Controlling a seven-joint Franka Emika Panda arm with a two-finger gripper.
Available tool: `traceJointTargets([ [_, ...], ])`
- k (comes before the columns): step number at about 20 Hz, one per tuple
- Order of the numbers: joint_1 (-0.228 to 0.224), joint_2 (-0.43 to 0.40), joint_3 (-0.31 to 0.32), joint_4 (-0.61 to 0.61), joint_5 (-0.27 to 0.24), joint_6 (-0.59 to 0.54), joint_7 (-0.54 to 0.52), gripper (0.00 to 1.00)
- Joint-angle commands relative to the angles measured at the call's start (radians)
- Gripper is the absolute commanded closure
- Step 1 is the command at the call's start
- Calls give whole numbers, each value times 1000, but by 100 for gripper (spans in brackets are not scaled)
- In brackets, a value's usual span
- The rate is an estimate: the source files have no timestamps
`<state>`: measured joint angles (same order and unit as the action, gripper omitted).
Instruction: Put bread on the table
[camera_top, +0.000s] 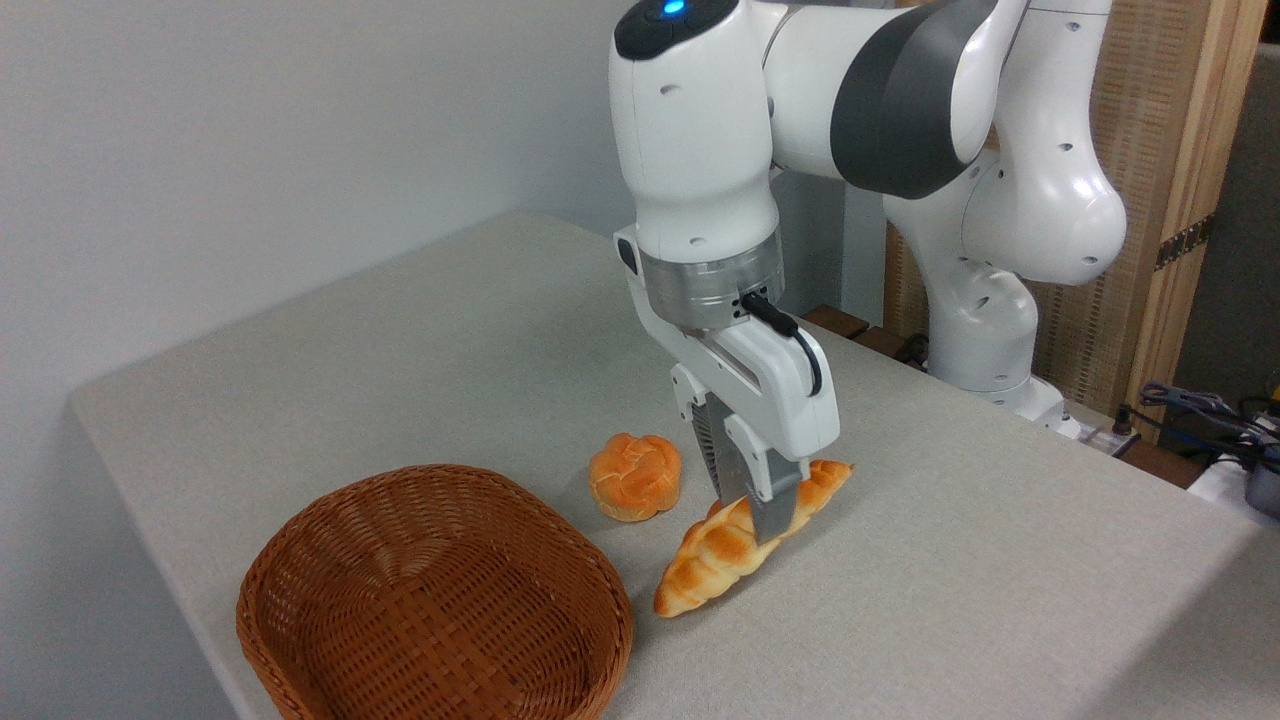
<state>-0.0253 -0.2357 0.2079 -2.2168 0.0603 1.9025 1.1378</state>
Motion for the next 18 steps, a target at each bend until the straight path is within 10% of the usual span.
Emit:
traceJointTargets([
  [1,-16,-11,15,-6,-10,-42,20,0],
  [8,-16,-4,-16,167,-63,-129,-15,0],
  [18,-8,209,-228,612,-111,-264,-457,0],
])
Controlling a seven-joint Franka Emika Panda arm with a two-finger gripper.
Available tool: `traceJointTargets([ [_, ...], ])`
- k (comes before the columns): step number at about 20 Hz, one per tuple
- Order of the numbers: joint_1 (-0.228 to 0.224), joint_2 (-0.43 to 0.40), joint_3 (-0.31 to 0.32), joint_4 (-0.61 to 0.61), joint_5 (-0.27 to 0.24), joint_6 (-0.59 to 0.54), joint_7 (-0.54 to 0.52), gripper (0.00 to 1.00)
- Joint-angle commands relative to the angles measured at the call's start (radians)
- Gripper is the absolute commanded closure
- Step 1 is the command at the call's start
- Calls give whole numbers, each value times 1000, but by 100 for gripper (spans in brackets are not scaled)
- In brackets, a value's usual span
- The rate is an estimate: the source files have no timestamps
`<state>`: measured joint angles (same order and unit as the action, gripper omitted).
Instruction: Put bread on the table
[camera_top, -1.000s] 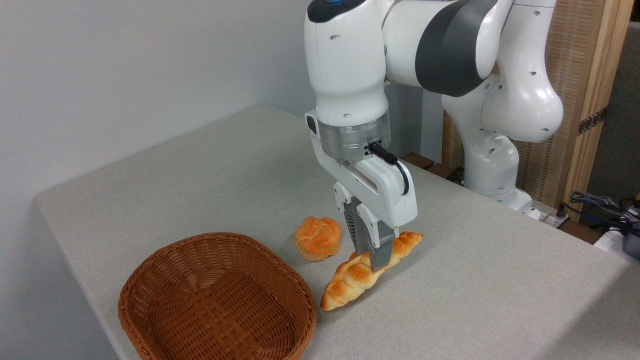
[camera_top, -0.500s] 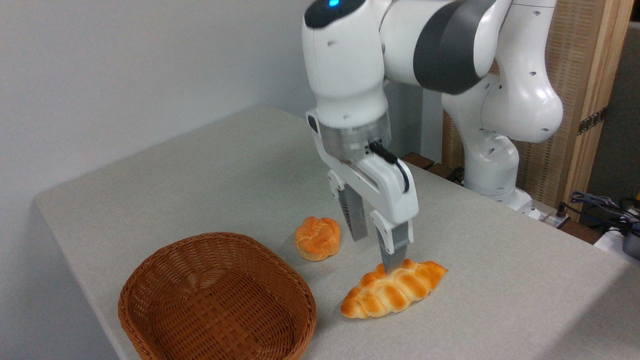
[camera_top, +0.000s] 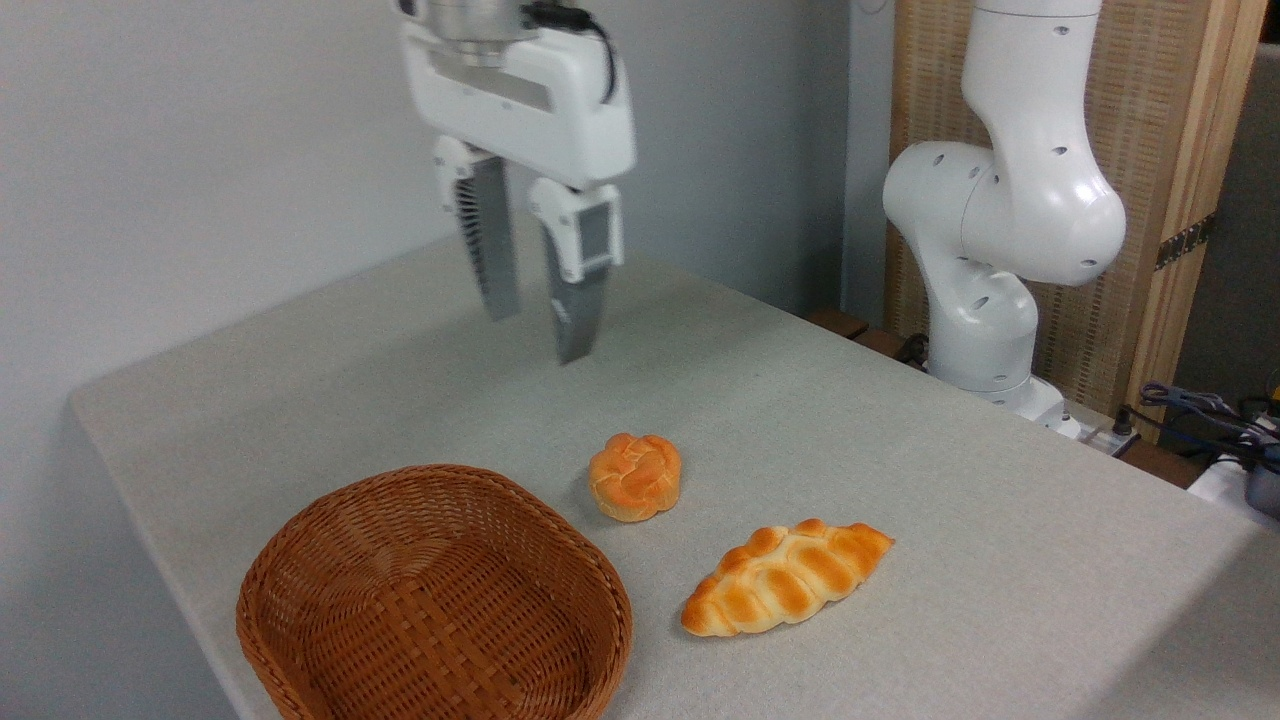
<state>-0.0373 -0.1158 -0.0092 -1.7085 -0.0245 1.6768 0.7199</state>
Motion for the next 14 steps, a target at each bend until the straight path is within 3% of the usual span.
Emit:
traceJointTargets([
  [1,4,97,-15,105,-31,-37,-39,0],
  [4,2,108,-41,106,-28,-48,-39,0],
  [14,-4,99,-28,106,-5,-65,-27,0],
])
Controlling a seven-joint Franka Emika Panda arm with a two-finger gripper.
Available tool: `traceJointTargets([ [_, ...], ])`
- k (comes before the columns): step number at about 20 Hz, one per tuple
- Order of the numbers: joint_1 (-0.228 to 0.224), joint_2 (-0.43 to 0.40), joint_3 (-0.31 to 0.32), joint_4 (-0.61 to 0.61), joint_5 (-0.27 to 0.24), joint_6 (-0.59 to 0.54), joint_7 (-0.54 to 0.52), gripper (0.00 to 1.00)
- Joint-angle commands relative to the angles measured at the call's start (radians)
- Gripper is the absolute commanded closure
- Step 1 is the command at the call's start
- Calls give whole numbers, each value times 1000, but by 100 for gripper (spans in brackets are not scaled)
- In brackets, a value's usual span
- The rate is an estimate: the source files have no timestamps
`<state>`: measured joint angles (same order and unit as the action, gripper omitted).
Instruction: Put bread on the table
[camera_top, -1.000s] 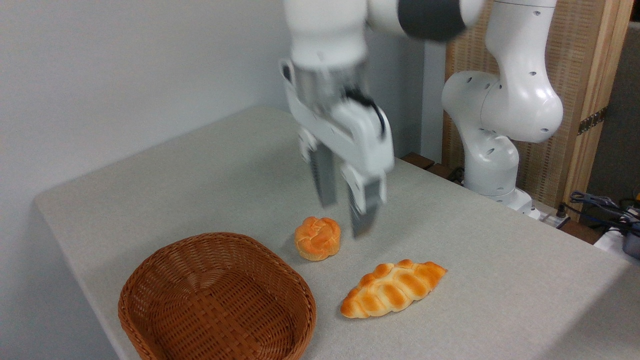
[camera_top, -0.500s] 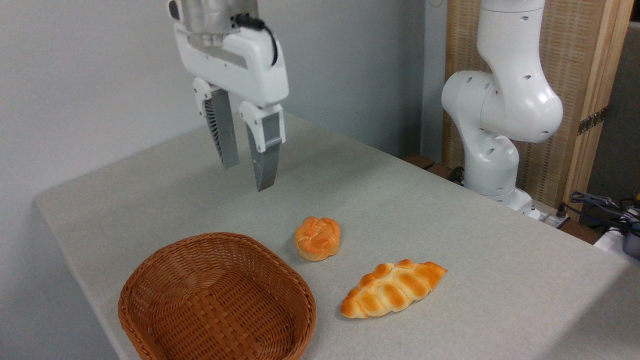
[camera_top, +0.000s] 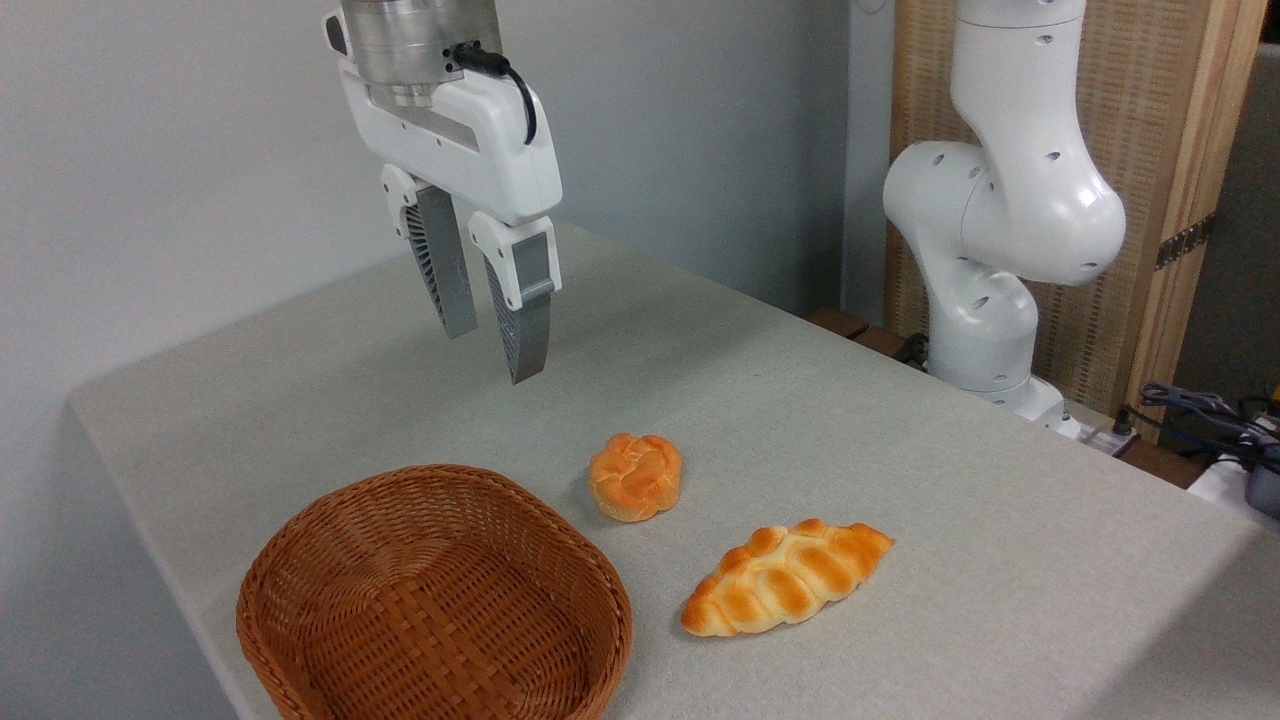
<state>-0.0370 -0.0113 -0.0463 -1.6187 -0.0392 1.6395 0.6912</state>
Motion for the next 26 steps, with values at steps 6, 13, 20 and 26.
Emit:
traceJointTargets([
  [6,-9,-19,22,14,62,-27,5,0],
  [13,-109,-22,143,14,41,-27,7,0],
  [20,-103,-16,118,14,39,-29,11,0],
  [26,-58,-16,77,14,39,-30,11,0],
])
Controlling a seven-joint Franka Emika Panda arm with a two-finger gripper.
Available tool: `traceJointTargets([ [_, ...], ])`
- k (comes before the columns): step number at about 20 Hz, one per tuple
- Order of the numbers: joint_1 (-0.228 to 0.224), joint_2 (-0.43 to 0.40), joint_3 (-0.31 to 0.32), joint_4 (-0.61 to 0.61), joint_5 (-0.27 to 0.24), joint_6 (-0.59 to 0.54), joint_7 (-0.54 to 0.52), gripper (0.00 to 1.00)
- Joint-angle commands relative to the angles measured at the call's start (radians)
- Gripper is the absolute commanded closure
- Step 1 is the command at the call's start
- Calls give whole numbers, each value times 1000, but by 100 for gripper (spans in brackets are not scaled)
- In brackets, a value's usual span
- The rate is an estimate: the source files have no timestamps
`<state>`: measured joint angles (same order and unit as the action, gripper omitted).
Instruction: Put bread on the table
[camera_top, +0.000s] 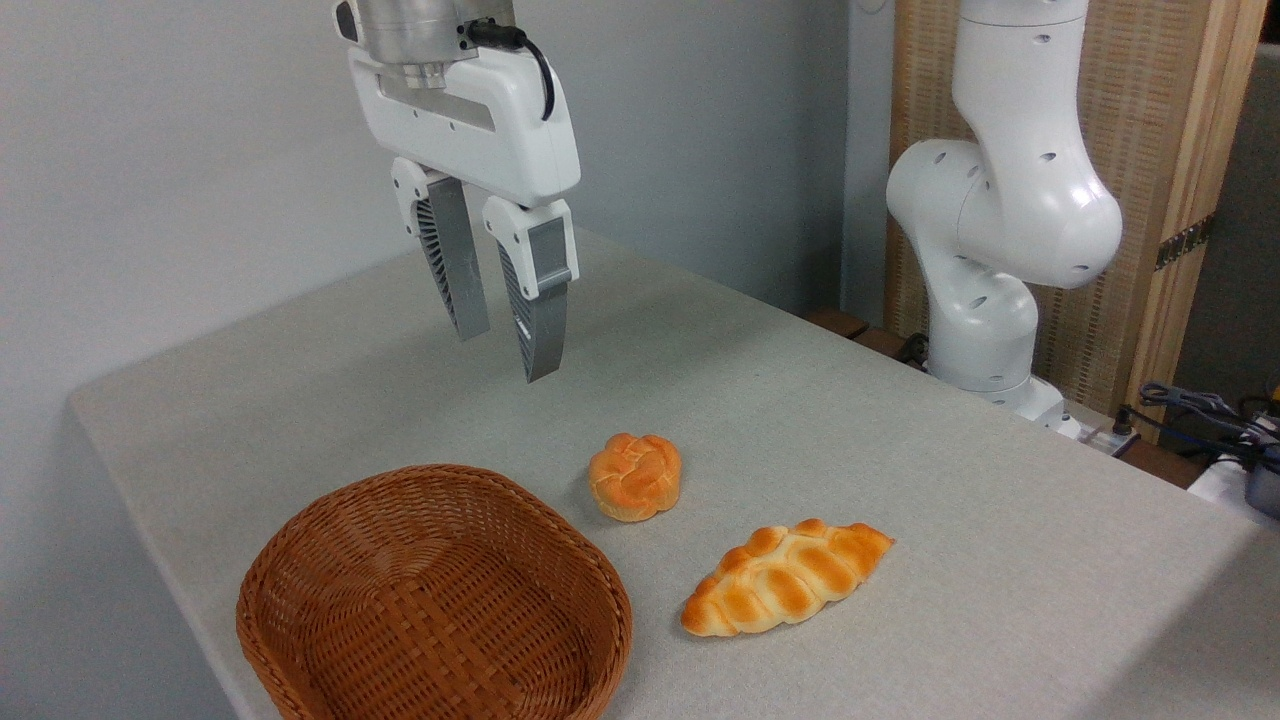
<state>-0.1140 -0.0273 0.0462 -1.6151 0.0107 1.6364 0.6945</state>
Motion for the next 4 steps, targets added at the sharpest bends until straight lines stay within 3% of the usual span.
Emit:
traceJointTargets([
  [1,19,0,-16,11,-11,-27,10,0],
  [4,19,0,-16,11,-11,-27,14,0],
])
